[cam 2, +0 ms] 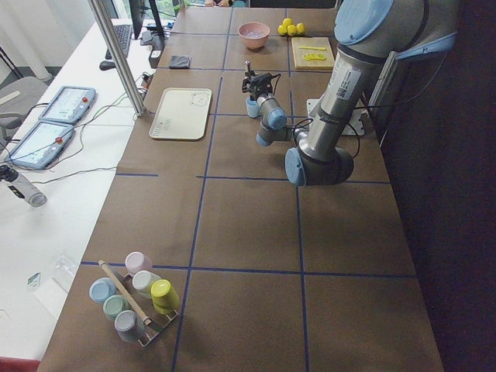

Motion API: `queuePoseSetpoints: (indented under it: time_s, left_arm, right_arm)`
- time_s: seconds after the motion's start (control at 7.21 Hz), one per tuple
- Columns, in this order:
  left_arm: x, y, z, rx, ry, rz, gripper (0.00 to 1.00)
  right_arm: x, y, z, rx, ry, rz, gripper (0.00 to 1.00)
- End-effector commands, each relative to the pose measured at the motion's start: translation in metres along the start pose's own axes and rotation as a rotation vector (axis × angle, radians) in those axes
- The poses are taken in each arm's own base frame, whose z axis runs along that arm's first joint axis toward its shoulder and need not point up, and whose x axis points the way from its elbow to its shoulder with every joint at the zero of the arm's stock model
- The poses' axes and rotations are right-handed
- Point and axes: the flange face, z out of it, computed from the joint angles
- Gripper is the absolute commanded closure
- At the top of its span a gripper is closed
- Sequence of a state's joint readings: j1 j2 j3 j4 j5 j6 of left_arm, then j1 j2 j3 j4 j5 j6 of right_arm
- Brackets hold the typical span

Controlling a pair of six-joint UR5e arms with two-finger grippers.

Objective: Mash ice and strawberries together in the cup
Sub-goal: 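Push the pestle down into the cup with the left gripper, then lift the pestle out of the cup and carry it back with the left gripper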

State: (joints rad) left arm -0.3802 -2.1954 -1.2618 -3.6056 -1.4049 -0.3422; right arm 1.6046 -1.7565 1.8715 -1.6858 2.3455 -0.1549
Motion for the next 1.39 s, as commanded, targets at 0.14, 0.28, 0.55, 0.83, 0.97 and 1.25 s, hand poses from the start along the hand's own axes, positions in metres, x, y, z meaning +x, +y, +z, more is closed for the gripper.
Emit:
queuePoseSetpoints:
  time_s: [0.14,0.28,0.55,0.83,0.97,1.25]
  left_arm:
    - [0.003,-0.046,0.026,-0.132,-0.070,0.037,1.00]
    - [-0.003,-0.049,0.025,-0.213,-0.109,0.058,1.00]
    - [-0.028,-0.041,0.036,-0.392,-0.210,0.086,1.00]
    - [-0.042,-0.057,0.036,-0.601,-0.287,0.117,1.00]
    - [-0.035,-0.070,0.040,-0.697,-0.324,0.125,1.00]
    - [-0.028,-0.079,0.040,-0.924,-0.380,0.136,1.00]
  right_arm:
    - [0.000,0.000,0.000,0.000,0.000,0.000,0.00]
    - [0.000,0.000,0.001,-0.001,0.000,-0.001,0.00]
    - [0.001,0.000,0.001,-0.002,0.000,0.001,0.00]
    - [0.001,0.000,0.001,-0.002,0.000,0.001,0.00]
    - [0.001,0.000,0.001,-0.002,0.000,0.001,0.00]
    - [0.001,0.000,0.002,-0.004,-0.001,0.000,0.00]
